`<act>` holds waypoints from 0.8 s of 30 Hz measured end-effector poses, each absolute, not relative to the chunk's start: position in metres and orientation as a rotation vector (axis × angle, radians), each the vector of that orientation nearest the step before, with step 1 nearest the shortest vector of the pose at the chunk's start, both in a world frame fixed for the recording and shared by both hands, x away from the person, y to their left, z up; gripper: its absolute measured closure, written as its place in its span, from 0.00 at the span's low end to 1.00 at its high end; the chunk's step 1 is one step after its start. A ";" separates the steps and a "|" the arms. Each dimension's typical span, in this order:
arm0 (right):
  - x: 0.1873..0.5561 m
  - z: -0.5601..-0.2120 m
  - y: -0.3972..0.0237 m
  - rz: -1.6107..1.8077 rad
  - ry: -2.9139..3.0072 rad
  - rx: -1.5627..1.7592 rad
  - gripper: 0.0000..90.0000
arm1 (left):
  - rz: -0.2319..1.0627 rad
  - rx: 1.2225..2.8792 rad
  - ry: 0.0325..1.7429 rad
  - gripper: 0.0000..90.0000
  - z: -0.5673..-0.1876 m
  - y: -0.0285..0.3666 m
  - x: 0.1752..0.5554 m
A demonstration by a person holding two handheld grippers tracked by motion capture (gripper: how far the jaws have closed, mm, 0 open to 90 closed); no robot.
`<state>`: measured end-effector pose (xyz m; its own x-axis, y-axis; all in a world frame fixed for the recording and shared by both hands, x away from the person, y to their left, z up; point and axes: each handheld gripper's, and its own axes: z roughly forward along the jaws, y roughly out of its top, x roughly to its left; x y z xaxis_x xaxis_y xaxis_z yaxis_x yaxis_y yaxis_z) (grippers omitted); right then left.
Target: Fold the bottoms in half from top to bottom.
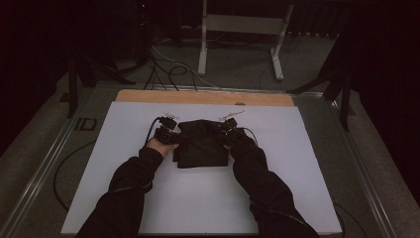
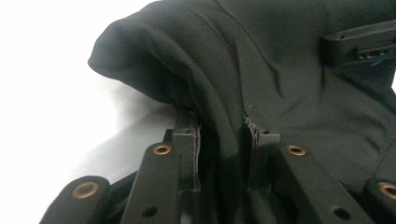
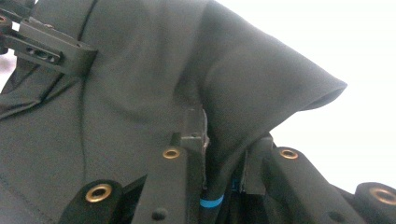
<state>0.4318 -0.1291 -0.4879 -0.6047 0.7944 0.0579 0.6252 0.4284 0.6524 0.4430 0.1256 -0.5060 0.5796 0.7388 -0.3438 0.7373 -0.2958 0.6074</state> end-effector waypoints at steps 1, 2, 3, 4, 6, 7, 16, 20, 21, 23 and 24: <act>0.432 -0.489 -0.129 0.937 2.425 1.232 0.84 | -0.001 2.052 1.176 0.79 -0.507 0.126 0.443; 0.433 -0.489 -0.129 0.933 2.422 1.234 0.84 | 0.007 2.054 1.180 0.79 -0.507 0.125 0.444; 0.434 -0.490 -0.129 0.935 2.421 1.233 0.84 | 0.010 2.052 1.182 0.79 -0.508 0.125 0.444; 0.435 -0.491 -0.128 0.931 2.417 1.234 0.84 | 0.014 2.057 1.181 0.79 -0.508 0.125 0.444; 0.437 -0.493 -0.128 0.928 2.419 1.229 0.84 | 0.018 2.061 1.182 0.79 -0.509 0.124 0.444; 0.437 -0.494 -0.128 0.926 2.418 1.229 0.84 | 0.021 2.060 1.181 0.79 -0.509 0.124 0.444; 0.441 -0.503 -0.130 0.923 2.429 1.233 0.82 | 0.071 2.095 1.194 0.72 -0.511 0.122 0.444; 0.442 -0.505 -0.129 0.912 2.433 1.228 0.78 | 0.077 2.098 1.221 0.65 -0.513 0.123 0.444; 0.442 -0.505 -0.130 0.915 2.429 1.231 0.76 | 0.086 2.100 1.225 0.63 -0.513 0.123 0.444; 0.442 -0.507 -0.131 0.917 2.424 1.240 0.65 | 0.127 2.117 1.237 0.53 -0.513 0.122 0.445; 0.442 -0.507 -0.131 0.926 2.426 1.249 0.59 | 0.137 2.119 1.243 0.48 -0.512 0.122 0.445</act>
<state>0.4424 -0.1307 -0.5069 -0.5968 0.8003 0.0573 0.6352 0.4275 0.6433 0.4446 0.1218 -0.5123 0.5413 0.8080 -0.2328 0.7378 -0.3235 0.5925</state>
